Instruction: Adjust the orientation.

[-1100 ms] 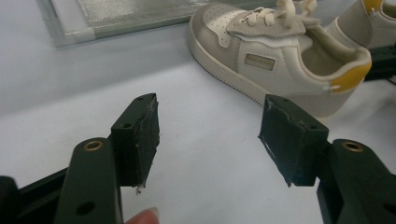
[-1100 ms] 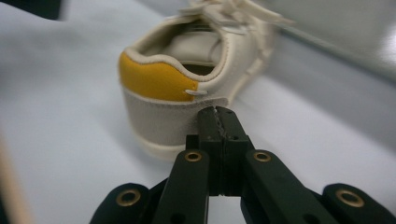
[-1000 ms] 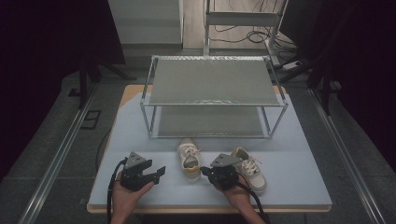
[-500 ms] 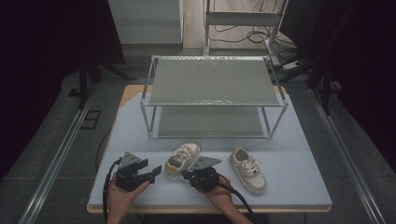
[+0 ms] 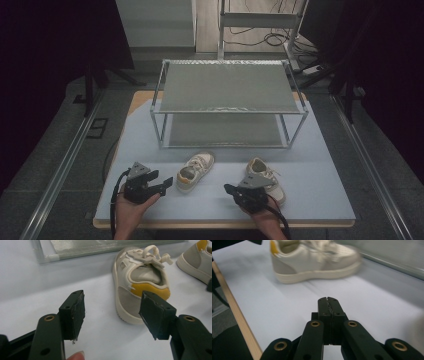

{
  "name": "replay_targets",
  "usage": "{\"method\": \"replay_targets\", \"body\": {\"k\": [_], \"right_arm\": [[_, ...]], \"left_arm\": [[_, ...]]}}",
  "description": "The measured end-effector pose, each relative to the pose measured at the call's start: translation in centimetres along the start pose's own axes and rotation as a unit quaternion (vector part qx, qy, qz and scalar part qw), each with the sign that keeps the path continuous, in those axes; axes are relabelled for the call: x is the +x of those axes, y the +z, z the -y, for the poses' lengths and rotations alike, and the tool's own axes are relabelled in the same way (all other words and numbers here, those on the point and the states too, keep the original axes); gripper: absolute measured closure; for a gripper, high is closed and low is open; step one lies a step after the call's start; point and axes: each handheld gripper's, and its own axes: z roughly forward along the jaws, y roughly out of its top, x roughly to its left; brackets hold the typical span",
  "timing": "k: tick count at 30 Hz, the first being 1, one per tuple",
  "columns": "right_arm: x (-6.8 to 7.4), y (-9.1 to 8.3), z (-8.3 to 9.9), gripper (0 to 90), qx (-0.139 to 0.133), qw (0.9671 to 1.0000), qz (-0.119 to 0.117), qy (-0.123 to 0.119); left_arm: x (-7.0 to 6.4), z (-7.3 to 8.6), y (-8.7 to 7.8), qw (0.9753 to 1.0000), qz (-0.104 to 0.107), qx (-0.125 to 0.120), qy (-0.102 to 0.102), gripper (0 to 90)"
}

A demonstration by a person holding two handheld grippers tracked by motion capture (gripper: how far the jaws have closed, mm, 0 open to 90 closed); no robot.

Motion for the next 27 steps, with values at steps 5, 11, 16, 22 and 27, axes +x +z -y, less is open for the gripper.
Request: {"method": "replay_targets", "body": {"k": [5, 11, 16, 22, 27], "right_arm": [[-1.7, -4.2, 1.9, 89.3, -0.005, 0.9990, 0.039, 0.022], [-3.2, -6.8, 4.8, 89.6, -0.007, 0.9960, 0.065, 0.061], [-3.9, -7.5, 6.4, 89.8, -0.002, 0.9948, 0.058, 0.083], [-4.9, -8.0, 6.6, 89.9, -0.003, 0.9938, 0.060, 0.093], [-6.7, -8.8, 6.9, 89.9, -0.010, 0.9907, 0.068, 0.118]], "left_arm": [[0.1, -0.2, 0.4, 0.9999, 0.009, 0.003, 0.004, 36.4], [0.3, -0.2, 0.6, 0.9999, 0.011, 0.007, 0.004, 36.4], [0.2, -0.3, 0.5, 0.9999, 0.011, 0.006, 0.002, 36.4], [0.2, -0.2, 0.0, 1.0000, 0.009, 0.003, 0.002, 36.3], [0.4, -0.1, 0.1, 1.0000, 0.008, 0.006, -0.001, 36.3]]}}
